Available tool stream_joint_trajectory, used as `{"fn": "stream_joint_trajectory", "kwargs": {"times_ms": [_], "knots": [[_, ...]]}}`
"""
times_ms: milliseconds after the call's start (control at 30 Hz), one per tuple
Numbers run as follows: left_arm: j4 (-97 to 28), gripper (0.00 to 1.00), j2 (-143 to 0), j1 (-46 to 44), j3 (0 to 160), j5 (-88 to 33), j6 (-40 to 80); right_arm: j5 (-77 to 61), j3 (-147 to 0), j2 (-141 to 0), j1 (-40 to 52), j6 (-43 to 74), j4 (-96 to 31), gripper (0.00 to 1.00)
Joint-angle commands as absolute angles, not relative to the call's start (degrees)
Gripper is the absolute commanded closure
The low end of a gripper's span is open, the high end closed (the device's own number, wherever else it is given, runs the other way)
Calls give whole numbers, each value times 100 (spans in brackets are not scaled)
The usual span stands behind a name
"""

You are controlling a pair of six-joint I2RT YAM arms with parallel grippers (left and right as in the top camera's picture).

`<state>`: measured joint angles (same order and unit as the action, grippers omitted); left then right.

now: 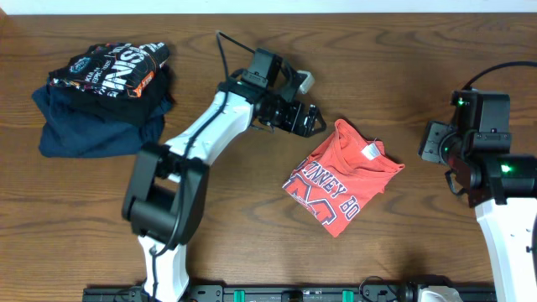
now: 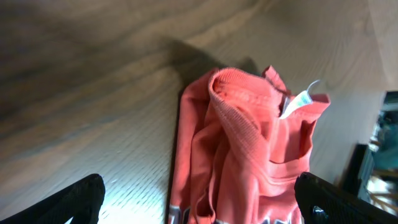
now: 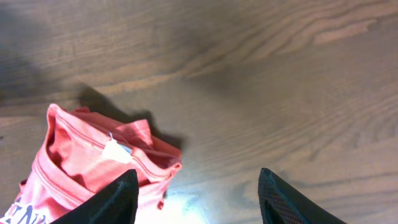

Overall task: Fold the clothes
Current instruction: 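Grasp the folded red shirt's top edge with the left gripper and lift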

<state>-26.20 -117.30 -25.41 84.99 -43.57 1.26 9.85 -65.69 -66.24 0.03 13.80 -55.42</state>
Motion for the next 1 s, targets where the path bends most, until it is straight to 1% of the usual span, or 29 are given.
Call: {"fn": "stream_joint_trajectory", "kwargs": {"times_ms": [0,300,533,633,700,733,767,833,867,933,967], "knots": [[-2521,1,-12060,-2558,8497,-4958,-38,958,-6657,-6591,-47,1321,-5695,40],[-2165,1,-12628,-2792,8497,-5518,-12,854,-6657,-6589,-47,1326,-5782,44],[-2126,2,-13155,-3148,8497,-5559,130,856,-6657,-6589,-47,1365,-5929,45],[-2126,2,-13384,-3262,8497,-6018,158,858,-6657,-6589,-47,1365,-5959,45],[-2132,1,-13458,-3332,8497,-6106,158,858,-6657,-6589,-47,1365,-5966,45],[-2132,4,-13465,-3354,8497,-6086,158,858,-6657,-6589,-47,1365,-5964,45],[-2102,11,-13465,-3369,8497,-6084,156,858,-6657,-6589,-47,1365,-5961,45],[-1970,29,-13461,-3367,8497,-6084,226,858,-6657,-6589,-47,1365,-5961,45],[-1898,44,-13461,-3363,8497,-6084,294,858,-6657,-6589,-47,1365,-5964,46],[-1750,66,-13461,-3328,8497,-6084,471,858,-6657,-6589,-47,1365,-5968,46],[-1678,75,-13461,-3308,8499,-6084,565,858,-6657,-6589,-47,1365,-5972,46]]}}
